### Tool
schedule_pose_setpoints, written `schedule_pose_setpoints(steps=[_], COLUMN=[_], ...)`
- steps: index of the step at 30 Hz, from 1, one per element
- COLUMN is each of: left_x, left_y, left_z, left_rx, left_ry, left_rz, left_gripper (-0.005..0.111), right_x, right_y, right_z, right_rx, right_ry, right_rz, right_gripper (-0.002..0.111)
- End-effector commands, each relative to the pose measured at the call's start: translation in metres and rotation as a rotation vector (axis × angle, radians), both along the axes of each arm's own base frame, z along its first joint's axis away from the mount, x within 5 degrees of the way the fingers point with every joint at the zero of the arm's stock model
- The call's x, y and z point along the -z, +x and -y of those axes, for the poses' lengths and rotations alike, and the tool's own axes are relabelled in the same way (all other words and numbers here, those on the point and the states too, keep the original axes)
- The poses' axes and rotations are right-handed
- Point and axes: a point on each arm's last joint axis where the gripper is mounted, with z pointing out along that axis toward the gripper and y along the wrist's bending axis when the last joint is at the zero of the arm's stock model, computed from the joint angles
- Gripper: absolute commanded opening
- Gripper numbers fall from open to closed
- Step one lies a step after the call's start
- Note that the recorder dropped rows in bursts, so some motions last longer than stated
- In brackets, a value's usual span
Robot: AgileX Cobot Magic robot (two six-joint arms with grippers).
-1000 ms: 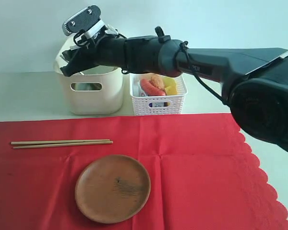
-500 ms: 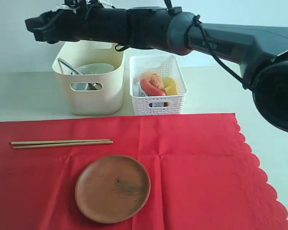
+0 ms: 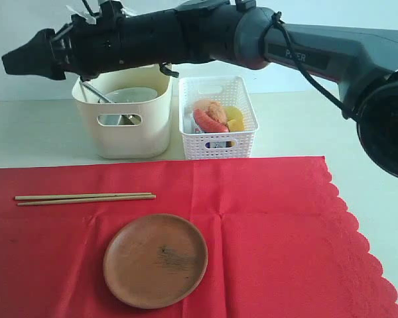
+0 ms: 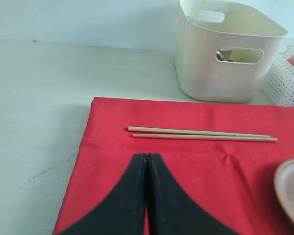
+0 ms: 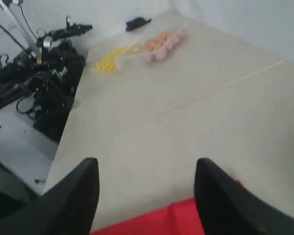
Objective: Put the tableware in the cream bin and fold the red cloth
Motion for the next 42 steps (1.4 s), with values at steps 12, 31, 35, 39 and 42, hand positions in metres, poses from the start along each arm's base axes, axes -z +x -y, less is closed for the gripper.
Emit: schedule_pose_setpoints(steps=[12,31,35,39,42], left_x=[0.000,0.000,0.000,0.000,0.000], left_y=[0.000,0.000,0.000,0.000,0.000], left_z=[0.001,0.001,0.001,0.001,0.001], left_rx=[0.007,0.007,0.007,0.007,0.007], left_ry=[-0.011,-0.011,-0.011,-0.011,-0.011], left_rz=[0.010,0.010,0.010,0.010,0.010], left_gripper=[0.000,0.000,0.000,0.000,0.000], right_x=[0.010,0.044,0.061,0.078,0.089], right_y=[-0.058,-0.061,-0.052,-0.047,-0.043], right_z=[0.002,-0.015,-0.022,-0.031,-0.036], right_rx=[-0.109,-0.061,-0.045,-0.001,0.024], right_ry=[-0.854,-0.924,-0.891,-0.863,-0.847], right_rz=[0.209,0.158,0.223,0.237,0.207], right_gripper=[0.057,0.054,0.054,0.054,0.054])
